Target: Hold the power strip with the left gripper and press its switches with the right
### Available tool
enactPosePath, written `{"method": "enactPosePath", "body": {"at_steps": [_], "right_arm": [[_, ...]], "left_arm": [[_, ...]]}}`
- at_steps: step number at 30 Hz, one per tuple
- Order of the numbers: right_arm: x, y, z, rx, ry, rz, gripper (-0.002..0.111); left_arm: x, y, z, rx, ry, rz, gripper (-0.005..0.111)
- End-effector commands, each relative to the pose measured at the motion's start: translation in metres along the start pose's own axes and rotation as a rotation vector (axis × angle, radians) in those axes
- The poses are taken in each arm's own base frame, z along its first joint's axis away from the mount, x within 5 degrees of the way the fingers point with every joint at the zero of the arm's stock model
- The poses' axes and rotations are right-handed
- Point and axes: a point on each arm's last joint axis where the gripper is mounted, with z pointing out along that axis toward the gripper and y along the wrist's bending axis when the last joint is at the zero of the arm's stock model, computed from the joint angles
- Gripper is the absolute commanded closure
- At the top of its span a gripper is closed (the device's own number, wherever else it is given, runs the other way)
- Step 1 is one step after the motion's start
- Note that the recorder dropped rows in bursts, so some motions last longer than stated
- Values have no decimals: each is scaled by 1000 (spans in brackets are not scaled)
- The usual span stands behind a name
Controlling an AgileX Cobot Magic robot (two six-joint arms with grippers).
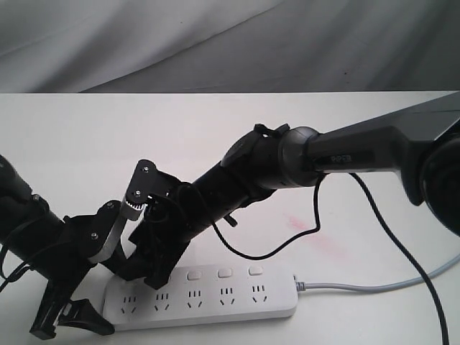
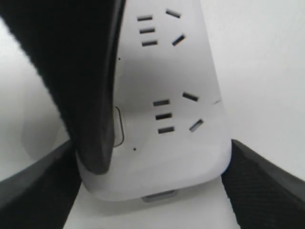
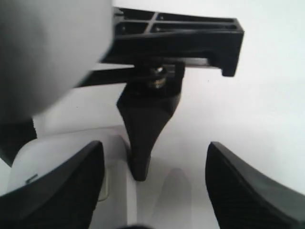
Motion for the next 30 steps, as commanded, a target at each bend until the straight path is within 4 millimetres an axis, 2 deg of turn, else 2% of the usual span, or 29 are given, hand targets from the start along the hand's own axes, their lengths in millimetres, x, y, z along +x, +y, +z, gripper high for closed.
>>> {"method": "enactPosePath", "body": {"at_steps": [1, 7, 17, 22, 30], "right_arm": [[3, -1, 3, 12, 25, -23, 51], [4, -1, 4, 10, 31, -19, 51], [14, 0, 3, -4, 141, -19, 51], [16, -4, 4, 39, 143, -14, 51], [19, 3, 20, 26, 150, 6, 51]], "left_arm": [[3, 0, 2, -7, 33, 20, 64], [3, 0, 2, -7, 33, 20, 64], [3, 0, 2, -7, 33, 20, 64], [3, 0, 2, -7, 33, 20, 64], [3, 0, 2, -5, 32, 20, 64]]}}
